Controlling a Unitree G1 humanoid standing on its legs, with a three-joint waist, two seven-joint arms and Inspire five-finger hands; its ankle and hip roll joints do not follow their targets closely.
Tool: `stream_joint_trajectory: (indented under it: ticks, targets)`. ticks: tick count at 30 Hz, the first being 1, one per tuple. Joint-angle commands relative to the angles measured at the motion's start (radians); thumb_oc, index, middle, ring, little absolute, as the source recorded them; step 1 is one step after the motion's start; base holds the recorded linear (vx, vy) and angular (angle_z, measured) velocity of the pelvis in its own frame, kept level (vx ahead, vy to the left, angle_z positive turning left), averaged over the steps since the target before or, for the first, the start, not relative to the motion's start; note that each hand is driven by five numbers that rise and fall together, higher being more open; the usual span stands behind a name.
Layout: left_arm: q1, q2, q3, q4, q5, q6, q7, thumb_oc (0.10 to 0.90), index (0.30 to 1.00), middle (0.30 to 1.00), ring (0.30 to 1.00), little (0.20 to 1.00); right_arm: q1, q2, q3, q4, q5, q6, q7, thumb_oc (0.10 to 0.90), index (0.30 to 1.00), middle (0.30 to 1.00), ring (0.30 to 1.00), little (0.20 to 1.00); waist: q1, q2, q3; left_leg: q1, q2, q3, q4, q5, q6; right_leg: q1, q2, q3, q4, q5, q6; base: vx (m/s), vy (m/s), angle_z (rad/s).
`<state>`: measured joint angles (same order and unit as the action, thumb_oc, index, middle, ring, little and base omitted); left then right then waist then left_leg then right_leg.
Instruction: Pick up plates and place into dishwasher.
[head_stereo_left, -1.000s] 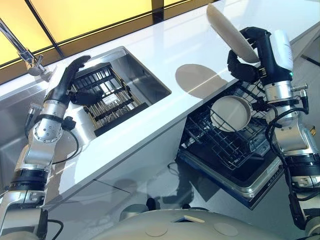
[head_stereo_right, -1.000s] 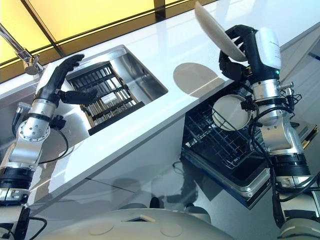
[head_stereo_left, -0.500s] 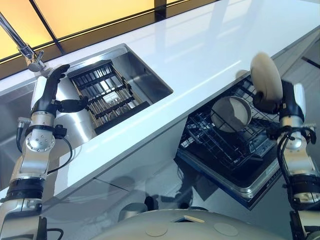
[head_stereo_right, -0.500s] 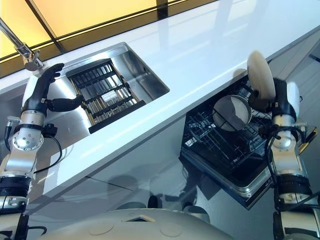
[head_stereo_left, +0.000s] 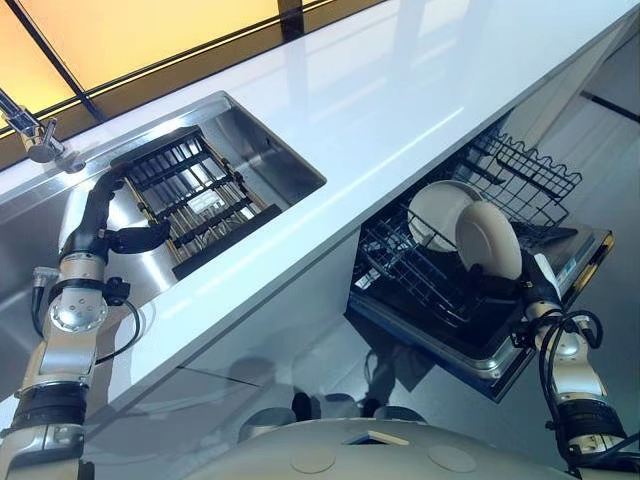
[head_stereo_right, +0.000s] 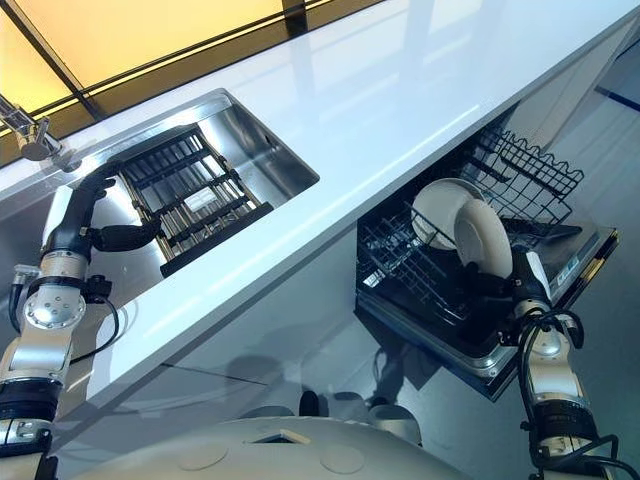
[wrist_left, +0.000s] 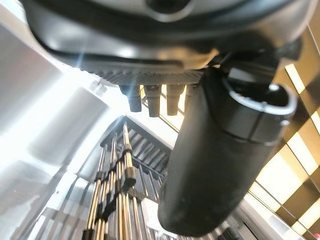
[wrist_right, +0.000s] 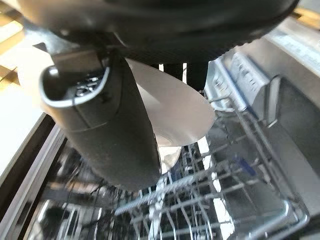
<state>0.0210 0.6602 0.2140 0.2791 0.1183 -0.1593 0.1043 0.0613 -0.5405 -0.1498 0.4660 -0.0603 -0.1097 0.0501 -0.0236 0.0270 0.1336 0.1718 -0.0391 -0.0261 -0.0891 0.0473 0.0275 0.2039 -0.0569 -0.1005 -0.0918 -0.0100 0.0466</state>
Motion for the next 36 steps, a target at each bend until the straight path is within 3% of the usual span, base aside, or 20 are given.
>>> stream_joint_trajectory:
  ticks: [1, 6, 12, 20, 25, 36]
  targets:
    - [-0.046, 0.033, 0.091, -0.028, 0.006, -0.082, 0.064, 0.800, 0.900, 0.900, 0.900, 0.900, -0.095, -0.112, -0.023, -0.160, -0.030, -0.200, 0.019, 0.100, 0.300, 0.300, 0.300, 0.200, 0.018, 0.018, -0.059, -0.003, -0.028, 0.004, 0.002, -0.047, 0.005, -0.086, 0.063, -0.056, 0.126, -0.031, 0.007, 0.00, 0.000, 0.00]
    - [-0.034, 0.024, 0.098, -0.033, 0.016, -0.087, 0.057, 0.800, 0.900, 0.900, 0.900, 0.900, -0.081, -0.112, -0.015, -0.267, -0.053, -0.240, 0.054, 0.100, 0.300, 0.300, 0.300, 0.200, 0.021, 0.016, -0.056, -0.013, -0.032, -0.008, 0.002, -0.041, 0.007, -0.092, 0.063, -0.059, 0.137, -0.035, 0.008, 0.00, 0.000, 0.00]
    - [-0.023, 0.028, 0.104, -0.016, 0.008, -0.104, 0.050, 0.800, 0.900, 0.900, 0.900, 0.900, -0.085, -0.125, 0.016, -0.310, -0.072, -0.211, 0.104, 0.100, 0.300, 0.300, 0.300, 0.200, 0.031, 0.014, -0.062, -0.019, -0.035, -0.013, 0.002, -0.034, 0.007, -0.095, 0.061, -0.066, 0.135, -0.035, 0.010, 0.00, 0.000, 0.00]
    - [-0.005, 0.031, 0.083, -0.048, -0.011, -0.114, 0.026, 0.800, 0.900, 0.900, 0.900, 0.900, -0.115, -0.128, 0.101, -0.183, -0.107, 0.028, 0.193, 0.100, 0.300, 0.300, 0.300, 0.200, 0.057, 0.009, -0.067, -0.008, -0.041, -0.023, 0.002, -0.033, 0.002, -0.079, 0.052, -0.084, 0.127, -0.038, 0.010, 0.05, 0.035, 0.03]
    - [-0.009, 0.033, 0.035, -0.087, -0.020, -0.101, 0.000, 0.800, 0.900, 0.900, 0.900, 0.900, -0.174, -0.144, 0.177, 0.006, -0.125, 0.145, 0.155, 0.100, 0.300, 0.300, 0.300, 0.200, 0.087, 0.006, -0.064, 0.014, -0.041, -0.034, 0.002, -0.025, -0.001, -0.058, 0.043, -0.106, 0.132, -0.033, 0.010, 0.11, 0.049, 0.06]
    - [-0.002, 0.035, -0.020, -0.131, -0.040, -0.065, -0.076, 0.800, 0.900, 0.900, 0.900, 0.900, -0.251, -0.107, 0.205, 0.302, -0.179, 0.244, 0.091, 0.100, 0.300, 0.300, 0.300, 0.200, 0.134, 0.020, -0.069, 0.056, -0.045, -0.053, 0.009, -0.018, 0.005, -0.026, 0.021, -0.132, 0.158, -0.027, 0.014, 0.14, 0.049, 0.08]
